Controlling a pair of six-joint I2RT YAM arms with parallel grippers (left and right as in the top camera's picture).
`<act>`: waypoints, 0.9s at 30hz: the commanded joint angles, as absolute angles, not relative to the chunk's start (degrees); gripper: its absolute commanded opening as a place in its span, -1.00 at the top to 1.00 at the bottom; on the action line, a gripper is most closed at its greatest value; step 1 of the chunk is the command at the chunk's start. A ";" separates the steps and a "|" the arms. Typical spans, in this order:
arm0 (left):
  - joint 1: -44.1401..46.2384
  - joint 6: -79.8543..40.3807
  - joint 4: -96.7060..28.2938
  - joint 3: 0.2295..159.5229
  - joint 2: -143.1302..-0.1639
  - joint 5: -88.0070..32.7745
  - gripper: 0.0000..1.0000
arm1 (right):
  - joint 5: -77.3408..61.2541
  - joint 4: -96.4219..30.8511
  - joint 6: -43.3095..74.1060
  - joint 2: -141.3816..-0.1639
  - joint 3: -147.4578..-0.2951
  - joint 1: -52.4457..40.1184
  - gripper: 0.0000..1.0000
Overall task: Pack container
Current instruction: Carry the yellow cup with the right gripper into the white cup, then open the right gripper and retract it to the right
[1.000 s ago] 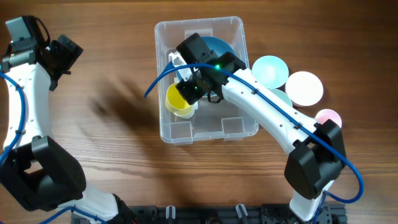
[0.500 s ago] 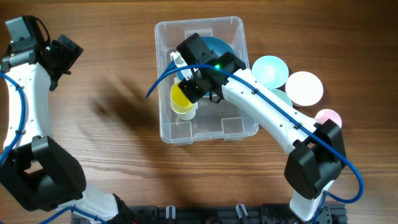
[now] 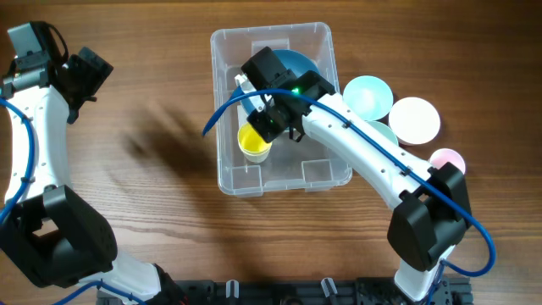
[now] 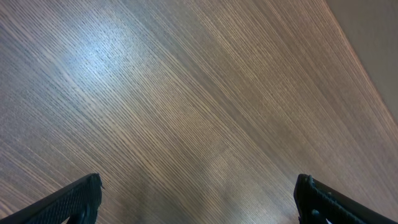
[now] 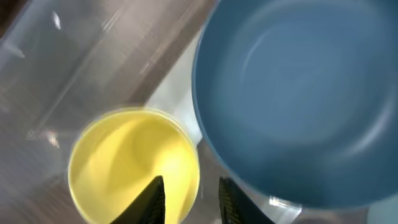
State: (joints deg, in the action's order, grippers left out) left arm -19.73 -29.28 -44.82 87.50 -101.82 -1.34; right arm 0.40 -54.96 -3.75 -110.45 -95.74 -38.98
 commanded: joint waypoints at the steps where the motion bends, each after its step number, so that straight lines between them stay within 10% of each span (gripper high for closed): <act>1: -19.88 -28.99 -44.86 88.07 -102.26 -1.41 -0.99 | 1.93 -58.06 0.21 -108.14 -95.79 -35.94 0.48; 11: -19.88 -28.97 -44.86 88.07 -102.24 -1.41 -1.00 | -0.91 -63.66 4.93 -106.28 -95.26 -28.49 0.91; 27: -19.88 -28.99 -44.86 88.07 -102.24 -1.41 -1.00 | -13.69 -53.25 12.01 -106.28 -83.22 -29.95 0.91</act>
State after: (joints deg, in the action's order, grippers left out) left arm -19.73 -29.26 -44.84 87.50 -101.82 -1.34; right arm -10.50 -54.17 9.78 -107.63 -83.31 -29.67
